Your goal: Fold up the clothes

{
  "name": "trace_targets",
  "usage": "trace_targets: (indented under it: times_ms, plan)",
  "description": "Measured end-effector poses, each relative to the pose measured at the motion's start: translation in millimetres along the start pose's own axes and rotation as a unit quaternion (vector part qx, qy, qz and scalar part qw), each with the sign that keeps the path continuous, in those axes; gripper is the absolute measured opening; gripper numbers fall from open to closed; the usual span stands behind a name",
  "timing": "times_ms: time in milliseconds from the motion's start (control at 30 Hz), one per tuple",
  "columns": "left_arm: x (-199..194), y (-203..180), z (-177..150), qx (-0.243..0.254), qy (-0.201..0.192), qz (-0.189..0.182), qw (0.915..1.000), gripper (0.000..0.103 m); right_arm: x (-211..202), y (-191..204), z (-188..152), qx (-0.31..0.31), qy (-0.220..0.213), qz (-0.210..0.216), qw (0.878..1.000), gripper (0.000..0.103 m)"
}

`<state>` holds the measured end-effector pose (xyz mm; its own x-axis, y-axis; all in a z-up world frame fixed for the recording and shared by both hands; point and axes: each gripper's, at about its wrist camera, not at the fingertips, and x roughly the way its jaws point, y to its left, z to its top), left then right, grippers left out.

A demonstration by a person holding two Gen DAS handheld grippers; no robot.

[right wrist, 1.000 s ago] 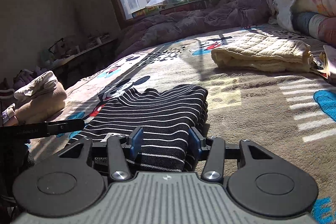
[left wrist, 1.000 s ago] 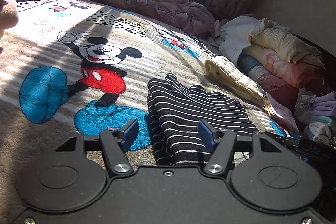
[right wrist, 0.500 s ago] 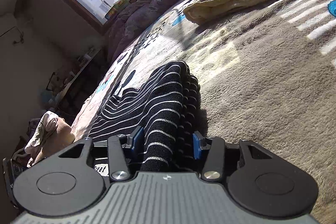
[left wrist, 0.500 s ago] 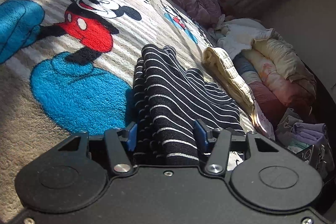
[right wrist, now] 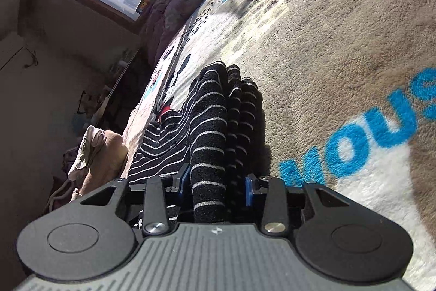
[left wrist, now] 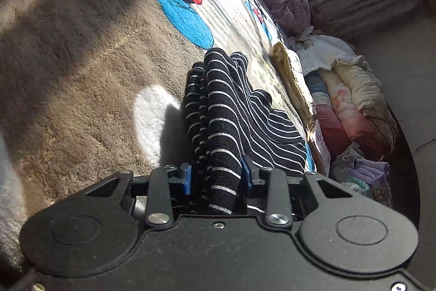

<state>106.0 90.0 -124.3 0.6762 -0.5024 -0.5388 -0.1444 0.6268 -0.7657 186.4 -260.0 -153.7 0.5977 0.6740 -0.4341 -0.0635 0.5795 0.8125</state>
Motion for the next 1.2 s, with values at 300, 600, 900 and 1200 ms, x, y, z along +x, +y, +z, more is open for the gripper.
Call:
trace_targets:
  times_ms: [300,600,900,1200]
  plan:
    - [-41.3,15.0,-7.8,0.083,-0.067,-0.02,0.9941,0.06,-57.5,3.0,-41.5,-0.051,-0.043,-0.007,0.998,0.064]
    - [-1.0,10.4,-0.1,0.096,-0.038,-0.02,0.9945,0.06,-40.4,-4.0,-47.1,-0.079,-0.053,-0.009,0.995,0.067]
    - [13.0,21.6,-1.1,0.026,-0.03,-0.061,0.9973,0.029,-16.7,-4.5,-52.2,-0.043,-0.028,0.027,0.998,0.039]
    - [-48.2,59.3,23.6,-0.044,-0.095,-0.144,0.984,0.028,-3.1,44.0,-46.9,-0.025,-0.029,0.107,0.993,0.033]
